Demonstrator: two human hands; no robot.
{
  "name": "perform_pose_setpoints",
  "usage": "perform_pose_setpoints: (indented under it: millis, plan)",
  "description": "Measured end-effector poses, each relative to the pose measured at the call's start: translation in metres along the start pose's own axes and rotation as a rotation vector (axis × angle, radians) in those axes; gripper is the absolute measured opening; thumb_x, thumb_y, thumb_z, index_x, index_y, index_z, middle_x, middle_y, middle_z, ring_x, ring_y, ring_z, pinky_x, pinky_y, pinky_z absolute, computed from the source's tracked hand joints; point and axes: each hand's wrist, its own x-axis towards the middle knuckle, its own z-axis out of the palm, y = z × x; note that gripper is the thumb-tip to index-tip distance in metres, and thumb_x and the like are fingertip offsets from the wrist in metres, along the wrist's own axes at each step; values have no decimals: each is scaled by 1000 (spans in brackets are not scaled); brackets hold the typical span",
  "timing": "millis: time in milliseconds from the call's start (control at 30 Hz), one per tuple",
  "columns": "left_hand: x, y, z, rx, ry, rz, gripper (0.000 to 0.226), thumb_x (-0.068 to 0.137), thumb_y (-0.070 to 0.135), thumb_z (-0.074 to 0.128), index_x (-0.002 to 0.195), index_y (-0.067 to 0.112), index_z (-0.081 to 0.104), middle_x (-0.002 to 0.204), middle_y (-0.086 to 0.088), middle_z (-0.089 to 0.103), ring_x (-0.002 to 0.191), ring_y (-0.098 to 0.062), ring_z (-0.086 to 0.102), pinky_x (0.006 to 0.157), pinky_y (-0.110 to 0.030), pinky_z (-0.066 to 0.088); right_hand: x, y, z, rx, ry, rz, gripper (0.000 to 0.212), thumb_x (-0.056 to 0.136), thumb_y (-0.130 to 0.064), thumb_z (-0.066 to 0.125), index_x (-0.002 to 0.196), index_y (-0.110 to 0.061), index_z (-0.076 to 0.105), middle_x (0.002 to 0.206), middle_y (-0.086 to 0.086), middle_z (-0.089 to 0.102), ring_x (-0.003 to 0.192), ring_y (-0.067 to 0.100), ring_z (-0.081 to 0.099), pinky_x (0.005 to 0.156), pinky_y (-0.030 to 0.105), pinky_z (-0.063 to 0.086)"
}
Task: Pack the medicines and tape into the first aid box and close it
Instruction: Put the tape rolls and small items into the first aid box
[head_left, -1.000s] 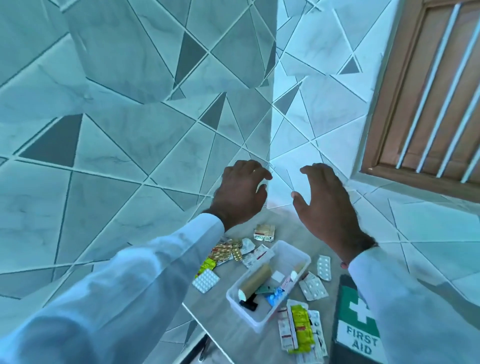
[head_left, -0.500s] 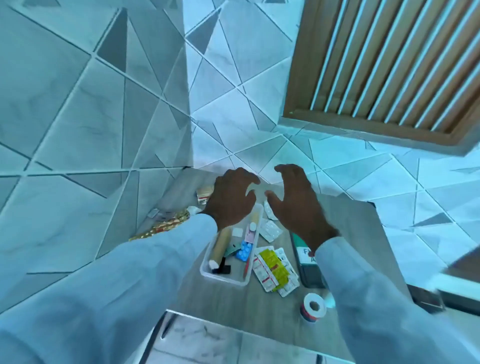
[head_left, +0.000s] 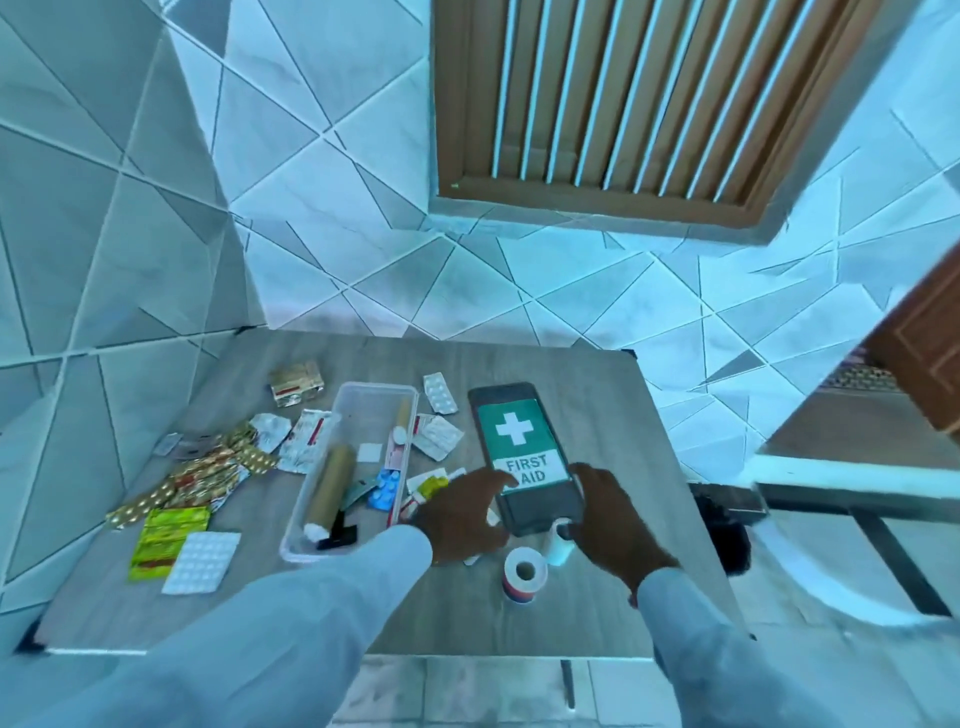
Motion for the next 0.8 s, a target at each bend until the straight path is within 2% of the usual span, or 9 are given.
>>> perform_pose_setpoints:
  millis: [100,167,300,433,567,667,800]
  plan:
    - [6,4,32,115,-154,-71,89,67,55,66,145,32,30,149,1,39,134,-23,41,110,-40,36,3,30,21,-56,-114,29,79,72,-18,77,138,-29,36,135,2,49,122,26,49,100,45,47]
    - [10,5,51,145,-166,-123,91,64,56,64,144,33,29,145,0,41,131,-26,43,107,-43,38,5,41,32,-70,-162,4,80,72,-18,76,139,-28,35,136,3,48,122,27,48,101,46,46]
    - [13,12,73,202,-135,-173,84,69,48,73,140,33,32,139,-1,44,125,-28,46,103,-45,40,13,57,49,-42,-206,-67,71,73,-17,73,133,-30,38,132,3,53,118,27,52,98,45,49]
    - [12,18,83,222,-100,-176,76,73,45,74,138,33,37,137,0,46,123,-27,47,101,-44,41,18,57,58,-17,-208,-112,62,79,-12,68,134,-23,41,130,7,56,118,28,53,100,43,47]
    - [11,23,84,250,-76,-166,65,77,41,70,135,30,43,134,1,49,121,-25,49,100,-41,43,21,57,62,34,-185,-117,54,83,-10,62,132,-23,44,129,8,56,118,28,53,101,43,46]
    - [10,24,83,247,-75,-167,61,79,42,68,134,28,45,132,1,50,121,-25,49,100,-39,42,20,54,62,66,-182,-105,43,84,-11,60,124,-22,49,122,7,59,113,27,55,96,39,48]
    - [6,13,71,142,-54,-200,64,76,49,69,133,32,45,133,3,51,123,-22,48,102,-37,42,24,43,58,100,-121,-109,35,82,-21,64,114,-19,52,114,5,60,105,25,57,88,33,49]
